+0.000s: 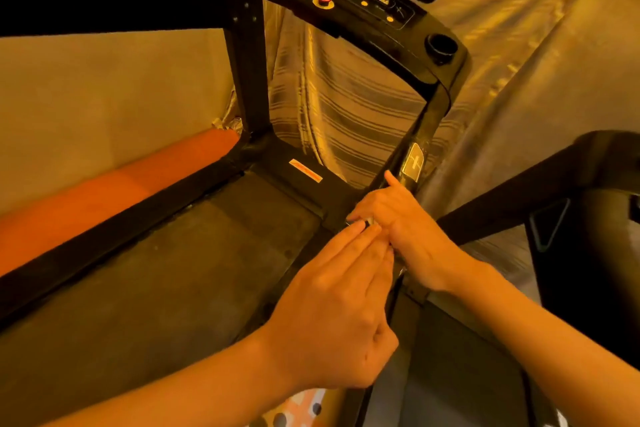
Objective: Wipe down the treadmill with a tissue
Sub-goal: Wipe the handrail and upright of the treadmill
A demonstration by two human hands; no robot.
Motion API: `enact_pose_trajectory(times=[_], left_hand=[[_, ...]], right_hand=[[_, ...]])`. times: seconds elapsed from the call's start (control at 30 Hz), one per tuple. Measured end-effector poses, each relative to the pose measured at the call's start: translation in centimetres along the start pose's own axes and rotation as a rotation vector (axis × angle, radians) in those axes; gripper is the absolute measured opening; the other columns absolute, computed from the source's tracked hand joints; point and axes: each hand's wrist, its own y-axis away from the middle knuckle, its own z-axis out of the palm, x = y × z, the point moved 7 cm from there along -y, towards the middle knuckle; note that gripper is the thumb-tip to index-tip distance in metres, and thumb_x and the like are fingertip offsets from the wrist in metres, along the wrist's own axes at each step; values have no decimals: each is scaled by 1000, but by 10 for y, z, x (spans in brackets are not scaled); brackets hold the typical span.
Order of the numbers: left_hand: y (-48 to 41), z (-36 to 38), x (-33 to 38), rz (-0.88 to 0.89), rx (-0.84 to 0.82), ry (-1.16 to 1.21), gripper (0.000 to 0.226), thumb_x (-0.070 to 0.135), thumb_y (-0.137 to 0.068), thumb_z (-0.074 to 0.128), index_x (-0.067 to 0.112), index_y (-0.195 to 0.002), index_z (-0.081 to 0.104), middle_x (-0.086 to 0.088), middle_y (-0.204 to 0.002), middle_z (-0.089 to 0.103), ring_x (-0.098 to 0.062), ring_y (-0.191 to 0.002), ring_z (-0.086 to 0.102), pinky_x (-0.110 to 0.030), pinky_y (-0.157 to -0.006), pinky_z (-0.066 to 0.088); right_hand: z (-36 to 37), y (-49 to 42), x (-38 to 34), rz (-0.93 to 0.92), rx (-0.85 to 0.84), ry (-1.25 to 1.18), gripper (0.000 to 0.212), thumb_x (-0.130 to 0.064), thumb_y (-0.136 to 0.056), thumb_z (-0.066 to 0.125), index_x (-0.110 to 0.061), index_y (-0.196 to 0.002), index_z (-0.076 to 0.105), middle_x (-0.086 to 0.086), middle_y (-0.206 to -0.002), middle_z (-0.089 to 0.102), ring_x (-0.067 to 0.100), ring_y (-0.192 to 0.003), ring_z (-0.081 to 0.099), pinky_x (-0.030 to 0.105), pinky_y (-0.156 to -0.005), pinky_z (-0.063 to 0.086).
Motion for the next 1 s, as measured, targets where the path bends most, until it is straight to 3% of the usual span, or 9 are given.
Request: enact_pose_trajectory(times=[0.1, 0.17, 0.23, 0.33, 0.4, 0.57, 0.73, 0.9, 1.0], left_hand=[[1, 0, 0, 10, -10, -16, 64, 31, -84, 53, -3, -138, 62, -21, -145, 59, -32, -143, 49, -42, -125, 29], [0, -1, -1, 4, -24, -20, 65, 32, -85, 52, -2, -139, 61, -20, -146, 58, -31, -143, 49, -41, -126, 29], [0, -2, -1, -2, -27, -13, 65, 32, -86, 51, -1, -141, 60, -19, -147, 57, -30, -145, 47, -41, -126, 29], [1, -2, 0, 4, -32, 14, 64, 32, -86, 52, -1, -140, 59, -19, -147, 56, -30, -146, 46, -42, -124, 32], [0, -2, 0, 10, -29, 0, 64, 32, -86, 52, -1, -140, 59, -20, -148, 56, -31, -146, 45, -43, -124, 32], [0, -1, 1, 6, -42, -46, 65, 32, -86, 53, -3, -140, 60, -20, -147, 57, -32, -145, 47, -46, -122, 34], [0, -2, 1, 6, -62, -22, 66, 34, -89, 52, -3, -143, 57, -22, -151, 53, -32, -148, 43, -46, -123, 33], [-1, -4, 1, -18, -139, -2, 65, 37, -91, 48, 0, -144, 56, -18, -153, 52, -30, -148, 42, -46, -123, 34], [-5, -5, 1, -77, -244, -86, 68, 47, -95, 44, 5, -147, 55, -14, -156, 48, -27, -150, 39, -45, -124, 30]], right_hand=[[-4, -21, 63, 69, -7, 69, 28, -7, -103, 45, -12, -123, 64, 8, -117, 65, 30, -119, 60, 63, -126, 11], [-7, -25, 72, 184, 66, 79, 31, -18, -109, 39, -6, -116, 67, 12, -111, 67, 33, -113, 62, 67, -121, 17], [-7, -16, 41, 229, 134, 26, 40, -33, -109, 38, -8, -116, 68, 10, -112, 67, 28, -115, 61, 65, -121, 21], [2, 11, -19, 169, 172, -177, 39, -44, -109, 36, -20, -130, 57, 7, -129, 63, 19, -132, 53, 49, -130, 11], [6, 16, -17, 105, 163, -154, 38, -41, -111, 35, -22, -140, 50, 6, -141, 58, 17, -142, 45, 43, -130, 4], [8, -4, 60, 264, 212, -91, 39, -22, -110, 39, -19, -148, 46, 10, -151, 51, 28, -149, 39, 66, -125, 8], [23, 33, -17, 214, 370, -271, 49, -31, -108, 35, -10, -151, 43, 7, -160, 42, 24, -155, 29, 54, -129, 2], [21, 10, 68, 336, 365, -211, 45, -6, -109, 36, -12, -154, 39, 13, -161, 40, 28, -157, 26, 65, -126, 0], [22, 9, 64, 357, 419, -247, 44, -15, -112, 33, -7, -154, 41, 14, -161, 39, 28, -157, 24, 56, -128, -5]])
